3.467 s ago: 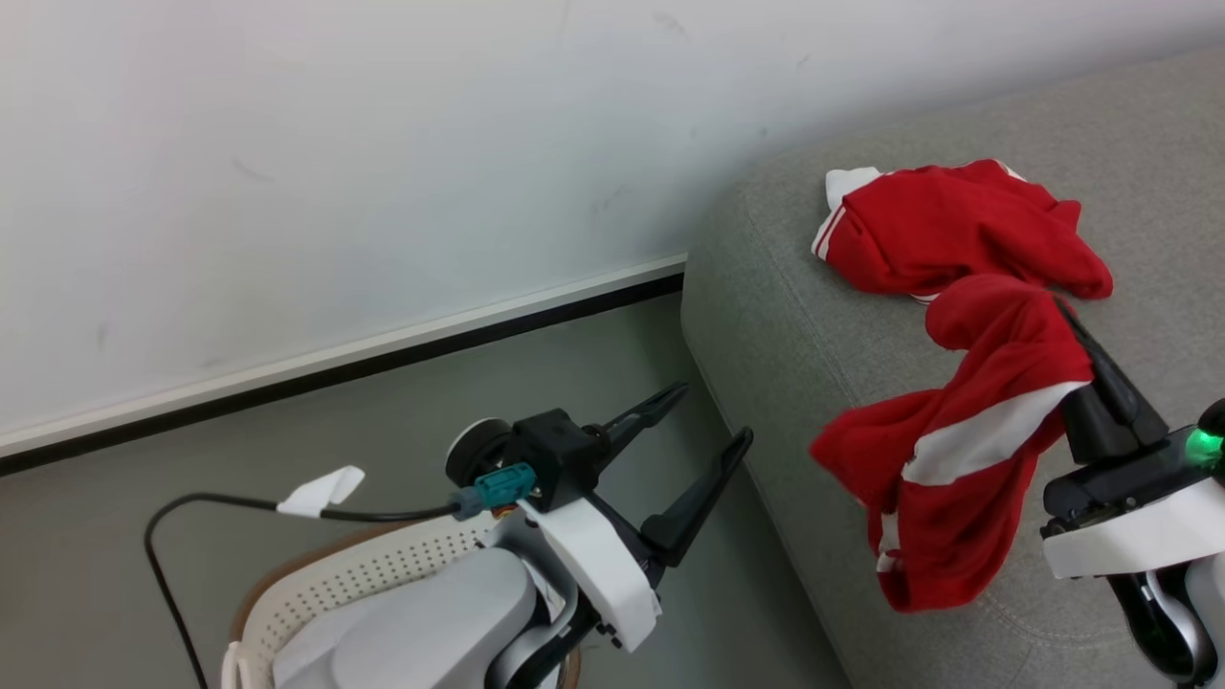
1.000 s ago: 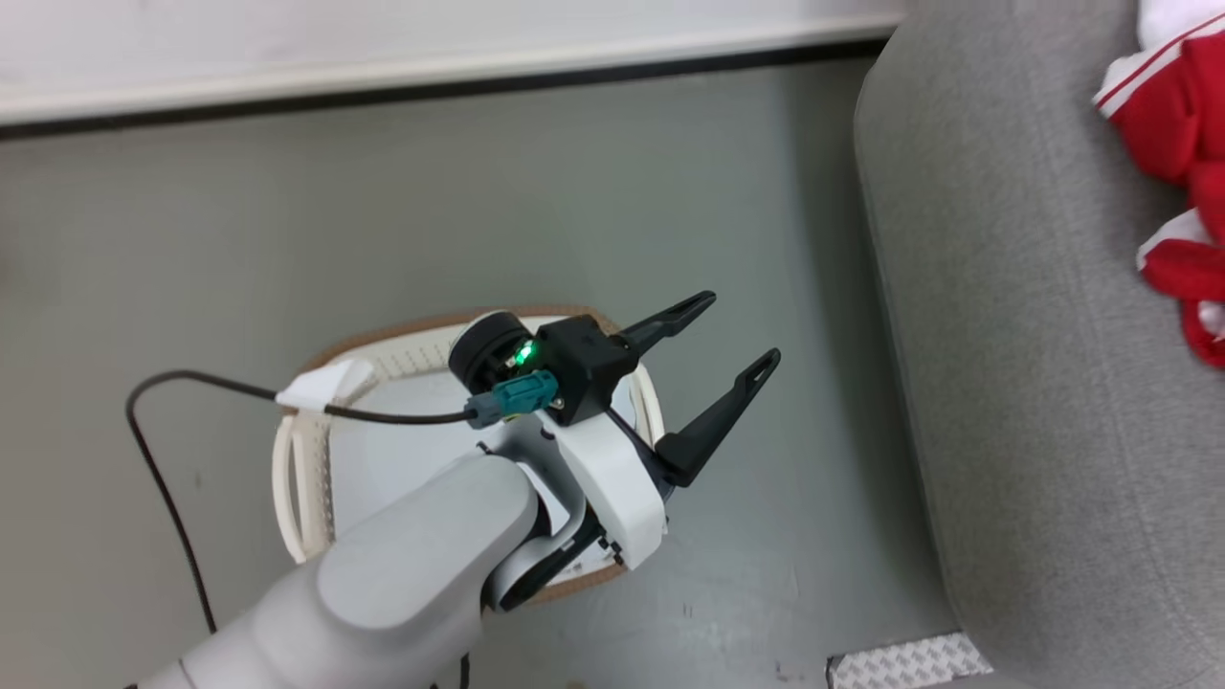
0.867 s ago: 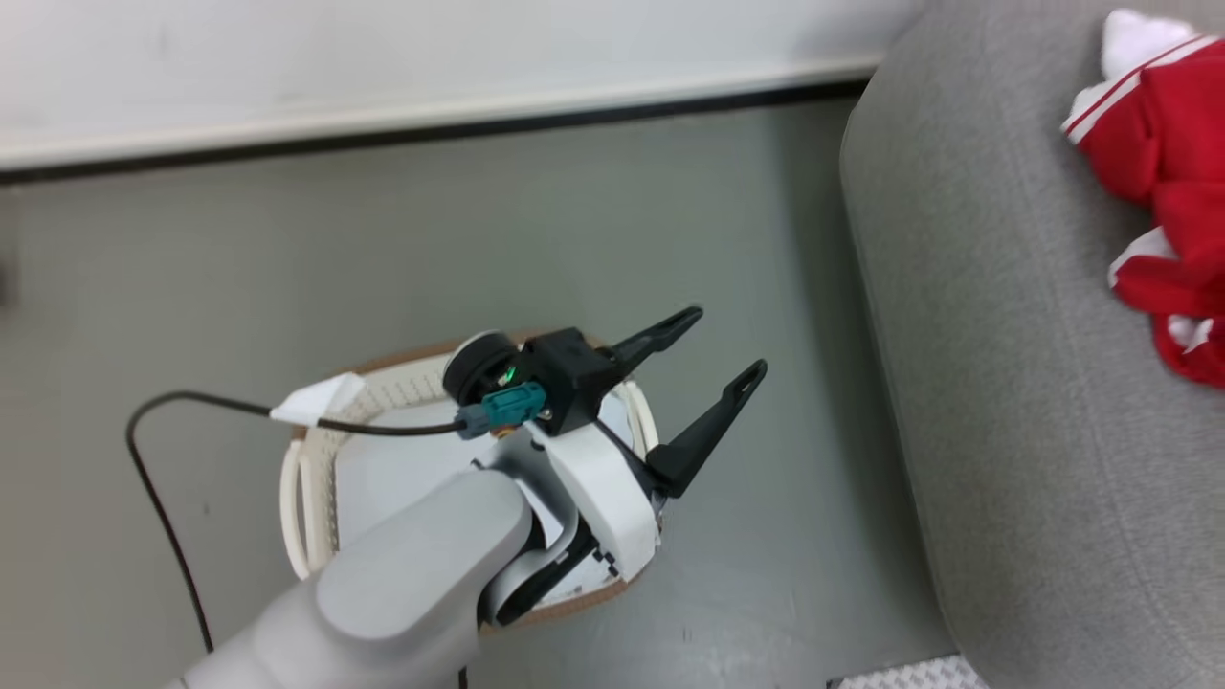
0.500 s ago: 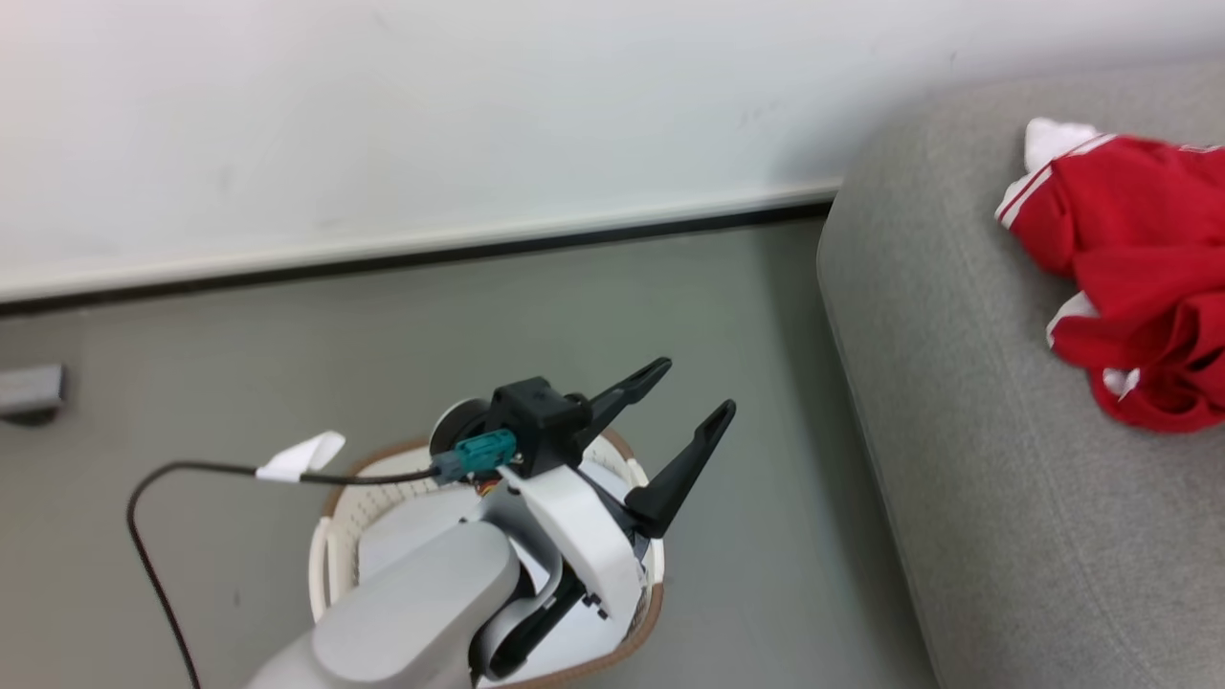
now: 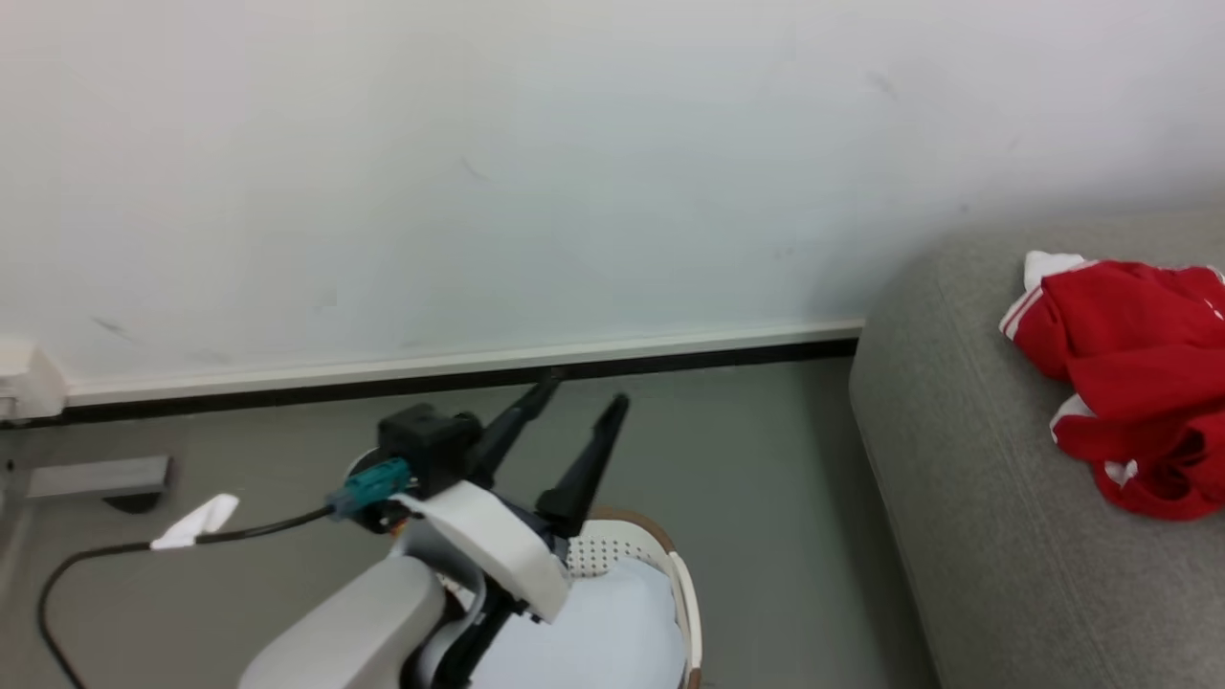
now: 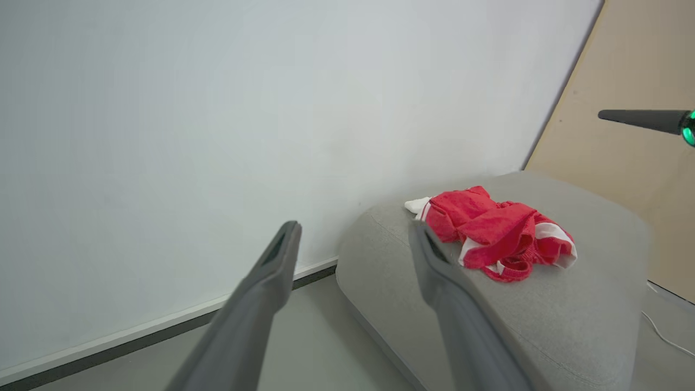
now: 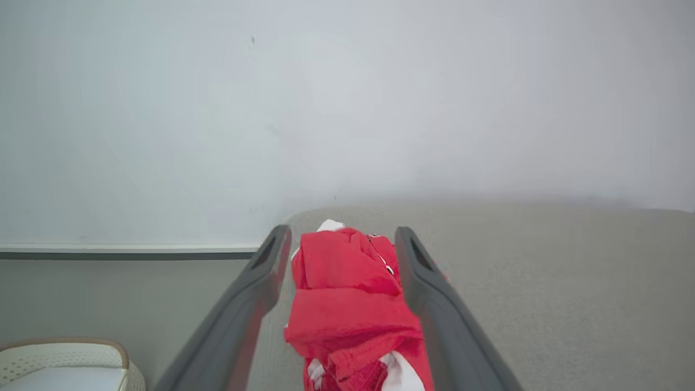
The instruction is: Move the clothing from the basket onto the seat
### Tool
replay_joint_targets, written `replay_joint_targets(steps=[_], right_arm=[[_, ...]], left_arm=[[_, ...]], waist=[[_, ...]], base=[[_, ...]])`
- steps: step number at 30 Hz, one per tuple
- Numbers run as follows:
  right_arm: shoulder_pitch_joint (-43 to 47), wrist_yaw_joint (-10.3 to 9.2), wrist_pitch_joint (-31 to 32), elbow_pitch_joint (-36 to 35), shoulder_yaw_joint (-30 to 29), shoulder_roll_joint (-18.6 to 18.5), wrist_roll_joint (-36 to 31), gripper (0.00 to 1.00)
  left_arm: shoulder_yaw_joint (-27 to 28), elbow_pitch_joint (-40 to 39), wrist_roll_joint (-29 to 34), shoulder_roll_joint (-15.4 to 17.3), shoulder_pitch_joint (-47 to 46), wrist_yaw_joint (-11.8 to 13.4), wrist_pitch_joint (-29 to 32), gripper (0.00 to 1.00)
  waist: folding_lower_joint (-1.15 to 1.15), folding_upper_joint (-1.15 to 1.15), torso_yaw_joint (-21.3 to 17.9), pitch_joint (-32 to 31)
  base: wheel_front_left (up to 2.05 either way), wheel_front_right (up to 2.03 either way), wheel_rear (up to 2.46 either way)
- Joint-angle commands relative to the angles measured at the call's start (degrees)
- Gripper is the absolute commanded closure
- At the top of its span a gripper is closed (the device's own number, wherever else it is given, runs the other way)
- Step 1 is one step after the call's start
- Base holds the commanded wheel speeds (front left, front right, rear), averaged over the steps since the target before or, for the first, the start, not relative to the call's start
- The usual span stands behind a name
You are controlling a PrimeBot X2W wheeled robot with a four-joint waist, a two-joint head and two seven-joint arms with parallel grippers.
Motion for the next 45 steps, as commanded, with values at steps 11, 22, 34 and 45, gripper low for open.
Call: replay_joint_targets(steps=[11, 22, 34, 45], right_arm=[[8.4, -0.13, -14.2, -2.7, -3.2, 10.6, -8.5, 0.00], [22.0, -0.13, -23.1, -6.6, -8.5, 20.5, -13.7, 0.00], [33.1, -0.13, -31.5, -6.6, -15.7, 29.4, -23.0, 0.00], [38.3, -0.13, -33.9, -7.3, -18.4, 37.1, -30.4, 0.00]], left_arm=[[15.1, -3.8, 0.9, 3.8, 10.1, 4.7, -0.2, 0.00], [32.2, -4.2, 6.0, 1.3, 23.5, 4.2, -0.2, 0.00], [43.2, -3.3, 19.6, -7.1, 33.5, 1.0, -0.2, 0.00], [49.0, -5.8, 31.0, -13.6, 37.8, -3.8, -0.2, 0.00]], waist=[[0.02, 0.00, 6.1, -3.7], [0.02, 0.00, 8.8, -5.1], [0.02, 0.00, 8.4, -5.5], [0.02, 0.00, 7.5, -5.8]], base=[[0.00, 0.00, 0.00], [0.00, 0.00, 0.00], [0.00, 0.00, 0.00], [0.00, 0.00, 0.00]])
